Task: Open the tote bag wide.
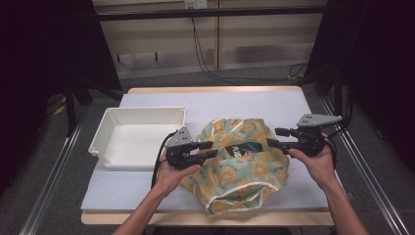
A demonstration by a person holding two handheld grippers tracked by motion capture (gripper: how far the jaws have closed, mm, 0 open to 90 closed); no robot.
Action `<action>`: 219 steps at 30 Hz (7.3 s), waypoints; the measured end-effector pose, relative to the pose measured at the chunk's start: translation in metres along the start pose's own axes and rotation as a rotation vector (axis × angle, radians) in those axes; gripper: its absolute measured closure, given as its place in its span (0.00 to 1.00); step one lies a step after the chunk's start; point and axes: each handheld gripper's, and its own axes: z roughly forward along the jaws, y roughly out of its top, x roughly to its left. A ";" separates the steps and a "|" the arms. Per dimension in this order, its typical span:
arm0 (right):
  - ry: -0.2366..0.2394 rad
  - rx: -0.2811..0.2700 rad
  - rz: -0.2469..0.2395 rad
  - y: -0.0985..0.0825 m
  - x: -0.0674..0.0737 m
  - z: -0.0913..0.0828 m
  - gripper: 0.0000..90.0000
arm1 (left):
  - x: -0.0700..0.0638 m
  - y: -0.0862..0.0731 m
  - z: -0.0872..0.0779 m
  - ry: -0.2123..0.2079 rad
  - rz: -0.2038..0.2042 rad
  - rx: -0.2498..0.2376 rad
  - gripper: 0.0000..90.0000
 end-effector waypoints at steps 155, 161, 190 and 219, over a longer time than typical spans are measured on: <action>-0.028 0.092 0.102 -0.022 -0.062 0.092 0.91 | -0.125 -0.012 0.122 -0.463 0.169 0.215 0.97; -0.013 0.080 0.086 -0.016 -0.051 0.077 0.78 | -0.121 -0.008 0.108 -0.445 0.167 0.189 0.87; 0.034 0.050 0.030 -0.033 0.040 0.002 0.46 | -0.049 0.008 0.067 -0.248 0.013 0.076 0.78; -0.012 0.155 0.057 -0.088 0.050 -0.010 0.95 | -0.060 -0.012 0.061 -0.232 0.070 0.174 0.69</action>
